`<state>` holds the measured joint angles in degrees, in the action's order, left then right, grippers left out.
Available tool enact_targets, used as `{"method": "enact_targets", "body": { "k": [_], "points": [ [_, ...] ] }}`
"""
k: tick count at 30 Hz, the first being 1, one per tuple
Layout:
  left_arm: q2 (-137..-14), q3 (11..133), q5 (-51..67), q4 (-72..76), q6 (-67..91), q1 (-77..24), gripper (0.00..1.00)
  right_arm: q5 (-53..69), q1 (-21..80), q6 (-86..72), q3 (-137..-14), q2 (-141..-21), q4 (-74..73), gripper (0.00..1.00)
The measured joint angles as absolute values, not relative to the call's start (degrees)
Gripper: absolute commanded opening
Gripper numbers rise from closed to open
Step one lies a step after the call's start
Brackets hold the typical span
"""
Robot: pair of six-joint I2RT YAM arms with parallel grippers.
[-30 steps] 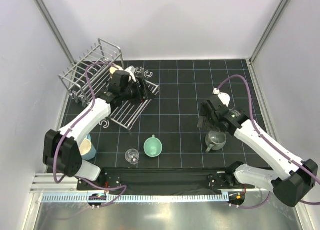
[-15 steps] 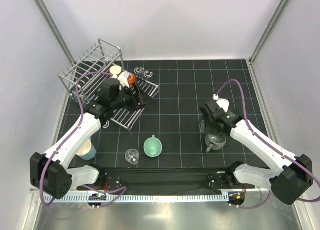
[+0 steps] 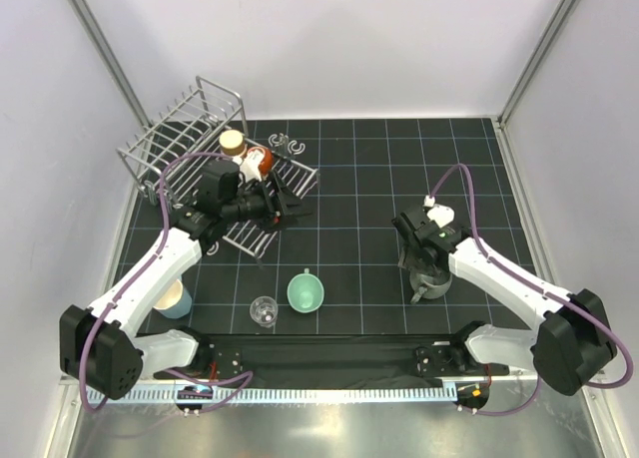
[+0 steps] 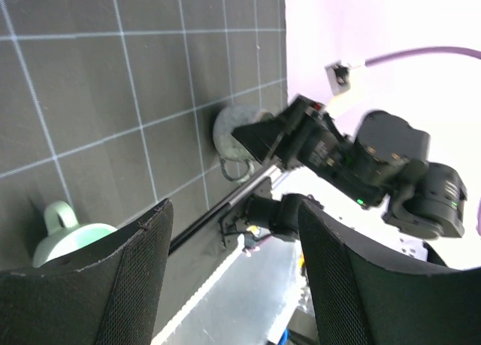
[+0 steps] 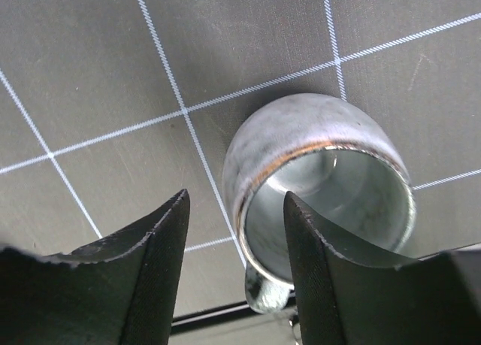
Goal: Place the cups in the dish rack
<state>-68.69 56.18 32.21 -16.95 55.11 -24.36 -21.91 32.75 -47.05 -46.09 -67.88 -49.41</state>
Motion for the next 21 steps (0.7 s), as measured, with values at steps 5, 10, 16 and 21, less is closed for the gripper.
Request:
{"method": "enact_targets", "body": {
  "k": [5,10,16,21],
  "points": [
    [-68.69,56.18,35.46,-16.93,56.62,-24.36,0.67,-22.52,32.53,-48.51,-44.66,-69.36,-47.59,0.45],
    [-68.66,56.21,39.31,-16.88,57.82,-24.56,0.67,-23.46,32.36,-49.47,-43.97,-69.76,-47.18,0.34],
    [-66.81,56.21,41.25,-16.82,58.37,-25.12,0.67,-23.92,32.12,-49.52,-43.77,-69.38,-45.91,0.10],
    [-64.90,56.21,42.02,-16.49,58.67,-25.47,0.68,-22.48,31.97,-47.90,-42.46,-65.12,-44.86,0.04]
  ]
}}
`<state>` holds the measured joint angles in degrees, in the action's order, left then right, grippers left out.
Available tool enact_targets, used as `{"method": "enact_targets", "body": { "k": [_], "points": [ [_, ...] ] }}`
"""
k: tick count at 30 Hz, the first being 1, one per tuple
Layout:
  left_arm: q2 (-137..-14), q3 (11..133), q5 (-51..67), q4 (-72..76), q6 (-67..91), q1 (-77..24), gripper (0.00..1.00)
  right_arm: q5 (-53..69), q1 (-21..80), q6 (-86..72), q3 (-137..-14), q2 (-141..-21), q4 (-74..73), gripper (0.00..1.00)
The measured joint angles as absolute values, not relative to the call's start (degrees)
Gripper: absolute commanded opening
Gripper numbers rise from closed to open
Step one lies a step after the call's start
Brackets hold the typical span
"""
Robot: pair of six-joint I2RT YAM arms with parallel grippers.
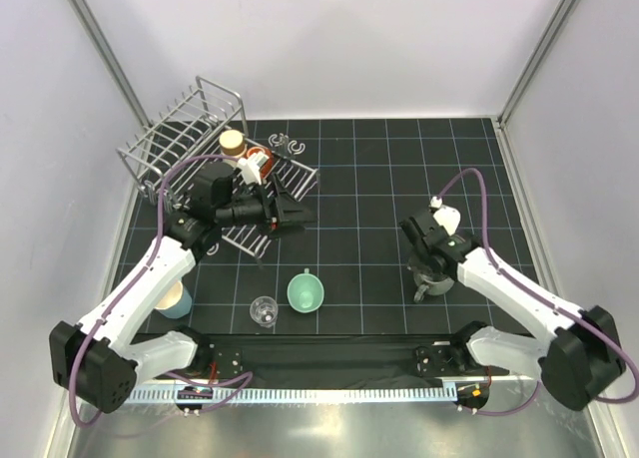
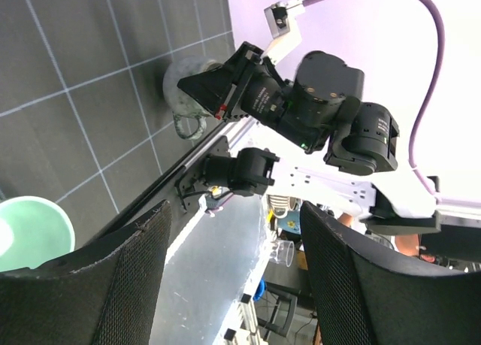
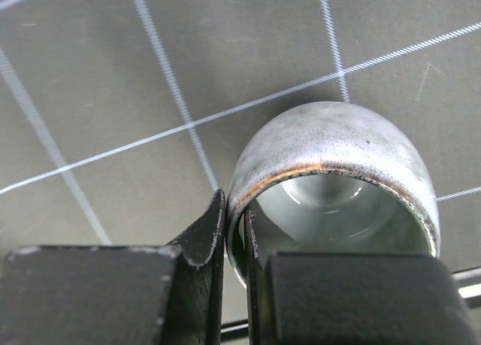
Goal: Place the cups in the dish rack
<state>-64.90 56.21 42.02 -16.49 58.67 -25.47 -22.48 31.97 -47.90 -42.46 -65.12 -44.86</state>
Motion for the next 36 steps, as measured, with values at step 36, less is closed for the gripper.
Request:
{"method": "enact_targets", "body": {
  "k": [36],
  "points": [
    [-64.42,56.45,35.44,-2.83,64.25,-44.56,0.76,20.49,31.86,-49.52,-41.56,-37.50,12.40,0.04]
  ]
}}
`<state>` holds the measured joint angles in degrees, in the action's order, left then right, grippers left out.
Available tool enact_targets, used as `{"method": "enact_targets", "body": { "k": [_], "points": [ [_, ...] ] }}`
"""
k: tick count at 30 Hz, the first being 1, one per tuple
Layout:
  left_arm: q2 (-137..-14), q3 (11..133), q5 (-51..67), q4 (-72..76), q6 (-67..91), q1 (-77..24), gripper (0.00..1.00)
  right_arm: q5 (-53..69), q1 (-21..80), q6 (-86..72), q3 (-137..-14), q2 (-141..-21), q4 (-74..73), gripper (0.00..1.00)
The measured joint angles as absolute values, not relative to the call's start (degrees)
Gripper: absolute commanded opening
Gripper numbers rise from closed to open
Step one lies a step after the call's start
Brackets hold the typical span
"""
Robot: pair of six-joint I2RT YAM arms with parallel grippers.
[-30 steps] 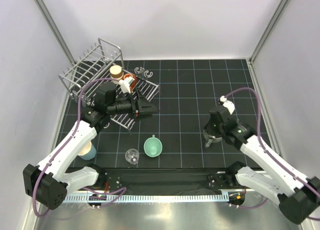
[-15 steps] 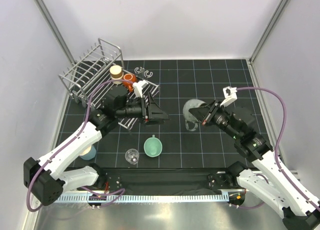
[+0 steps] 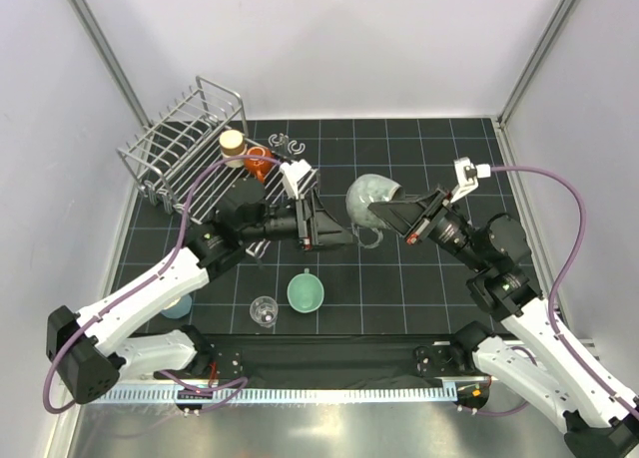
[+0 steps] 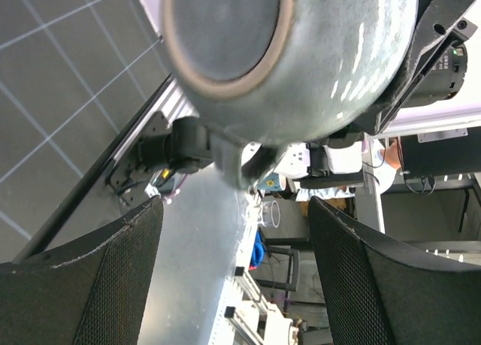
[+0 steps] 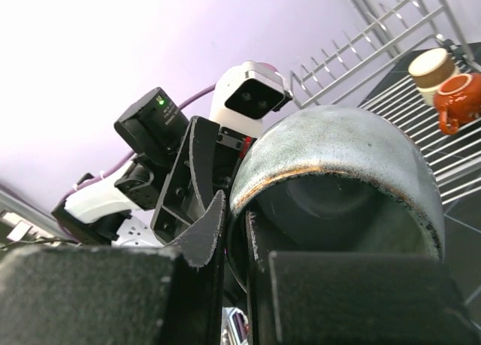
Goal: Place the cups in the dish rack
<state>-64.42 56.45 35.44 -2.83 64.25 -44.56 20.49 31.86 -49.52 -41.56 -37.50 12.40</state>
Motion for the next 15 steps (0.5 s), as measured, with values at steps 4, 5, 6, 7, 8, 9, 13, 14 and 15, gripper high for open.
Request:
{"method": "enact_targets", "body": {
  "k": [4,5,6,7,8,9,13,14,15],
  "points": [
    [-66.22,56.42,34.52,1.41,64.60,-45.45,0.75,21.78,31.86,-51.42,-41.56,-39.51,16.32,0.04],
    [-66.78,56.38,34.37,2.63,64.88,-45.60,0.75,21.96,31.86,-51.81,-41.56,-39.88,17.10,0.04],
    [-67.26,56.18,34.00,4.05,65.54,-45.80,0.75,22.17,31.86,-52.29,-41.43,-40.18,18.09,0.04],
    [-67.66,55.88,33.63,5.69,65.89,-46.04,0.75,22.31,31.86,-52.66,-41.21,-40.38,19.16,0.04],
    [-68.01,55.57,33.39,7.01,66.17,-46.28,0.75,22.39,31.86,-52.97,-40.93,-40.49,20.16,0.04],
    [-68.29,55.29,32.97,8.21,66.61,-46.72,0.75,22.50,31.86,-53.32,-40.47,-40.51,21.41,0.04],
    [-68.84,54.06,30.83,12.47,67.37,-48.38,0.74,22.79,31.86,-54.59,-38.30,-40.51,25.02,0.04],
    [-68.90,53.93,30.09,13.17,67.44,-48.71,0.74,22.87,31.86,-54.72,-37.95,-40.51,25.32,0.04],
    [-68.95,53.89,29.52,13.87,67.51,-48.99,0.73,22.92,31.86,-54.85,-37.69,-40.51,25.47,0.04]
  ]
}}
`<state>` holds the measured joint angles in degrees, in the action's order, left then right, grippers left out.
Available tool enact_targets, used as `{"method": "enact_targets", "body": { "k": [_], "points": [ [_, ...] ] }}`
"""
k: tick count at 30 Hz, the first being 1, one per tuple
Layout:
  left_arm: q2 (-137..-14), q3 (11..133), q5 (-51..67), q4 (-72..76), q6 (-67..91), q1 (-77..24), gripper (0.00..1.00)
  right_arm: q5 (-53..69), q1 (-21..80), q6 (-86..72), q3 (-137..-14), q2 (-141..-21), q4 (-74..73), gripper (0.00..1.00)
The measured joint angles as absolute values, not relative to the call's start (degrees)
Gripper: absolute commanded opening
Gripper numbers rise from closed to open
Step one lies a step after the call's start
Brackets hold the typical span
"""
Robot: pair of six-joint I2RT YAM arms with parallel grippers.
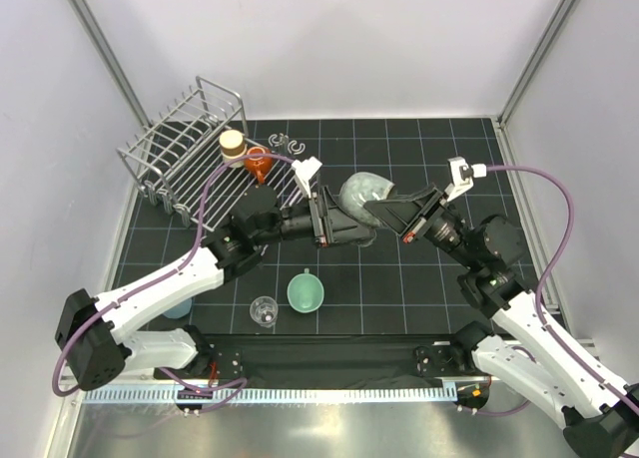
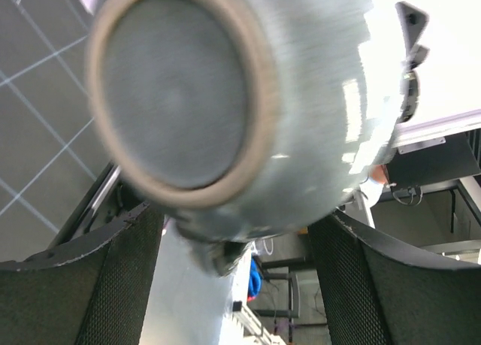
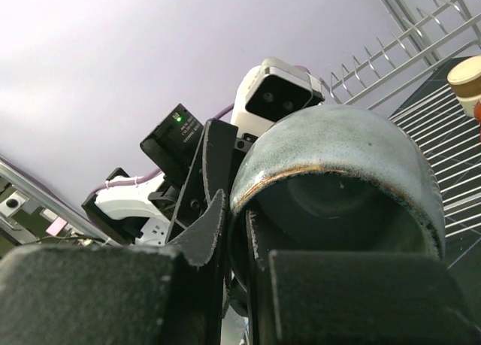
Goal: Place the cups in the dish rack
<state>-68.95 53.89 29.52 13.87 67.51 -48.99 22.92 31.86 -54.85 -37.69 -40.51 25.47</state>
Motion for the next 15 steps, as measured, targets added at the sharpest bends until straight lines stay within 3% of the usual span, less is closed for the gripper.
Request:
{"method": "enact_targets", "body": {
  "k": [9,11,12,13,15],
  "points": [
    [-69.91,52.71,26.83,18.04,69.25,-49.91,0.37,21.39,31.64,-55.44,-34.65,-39.29,29.21,0.04],
    [-70.02,52.12,26.87,18.48,69.80,-49.98,0.23,20.51,31.59,-55.75,-33.82,-38.72,29.85,0.04],
    [-69.97,51.92,27.16,18.70,70.04,-49.95,0.06,20.12,31.22,-56.16,-33.58,-38.44,30.13,0.04],
    [-70.11,51.92,26.48,18.63,70.02,-49.84,0.01,20.01,31.22,-56.29,-33.54,-38.37,31.05,0.04],
    [-70.26,51.90,26.04,19.03,70.15,-49.89,0.00,20.27,31.33,-55.83,-33.41,-37.95,31.24,0.04]
  ]
}}
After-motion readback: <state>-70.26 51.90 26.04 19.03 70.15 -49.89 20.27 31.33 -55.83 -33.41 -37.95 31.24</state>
